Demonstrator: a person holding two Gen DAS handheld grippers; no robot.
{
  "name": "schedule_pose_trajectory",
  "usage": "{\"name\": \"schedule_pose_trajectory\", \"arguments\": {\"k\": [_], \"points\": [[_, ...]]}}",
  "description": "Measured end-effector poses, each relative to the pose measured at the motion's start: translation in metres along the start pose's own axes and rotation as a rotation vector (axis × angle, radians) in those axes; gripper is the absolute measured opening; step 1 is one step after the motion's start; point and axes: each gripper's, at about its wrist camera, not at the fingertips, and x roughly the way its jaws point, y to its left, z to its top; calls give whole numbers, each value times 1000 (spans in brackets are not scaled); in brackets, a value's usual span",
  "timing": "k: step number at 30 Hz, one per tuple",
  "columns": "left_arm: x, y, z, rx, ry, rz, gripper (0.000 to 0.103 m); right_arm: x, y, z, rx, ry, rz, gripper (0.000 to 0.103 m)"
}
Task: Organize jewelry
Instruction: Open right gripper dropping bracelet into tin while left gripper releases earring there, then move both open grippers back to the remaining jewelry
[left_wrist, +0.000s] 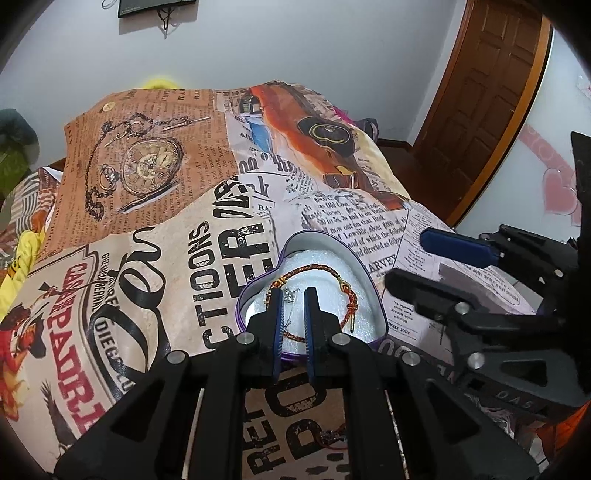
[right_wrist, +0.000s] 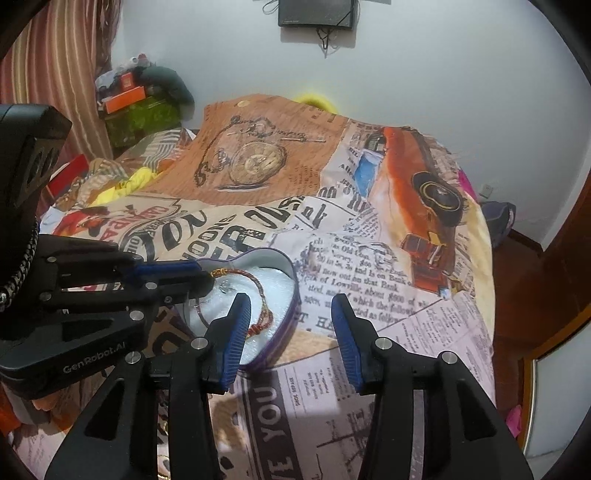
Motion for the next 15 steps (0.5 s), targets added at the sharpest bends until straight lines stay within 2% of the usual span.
{"name": "schedule_pose_trajectory", "arguments": {"k": [2,4,6,15], "points": [[-5,-1,0,2,-4,13,13,-3,-1,-1,8,-5,1,42],[-12,-1,-1,6,-18,26,27,-9,-3,-2,18,-13,4,42],[-21,-2,-3,10,-37,36,32,-15,-3,-3,22,-22,-1,42],[-65,-7,-15,22,-70,81,33,-42,2,-7,23,-50,2,42]]}}
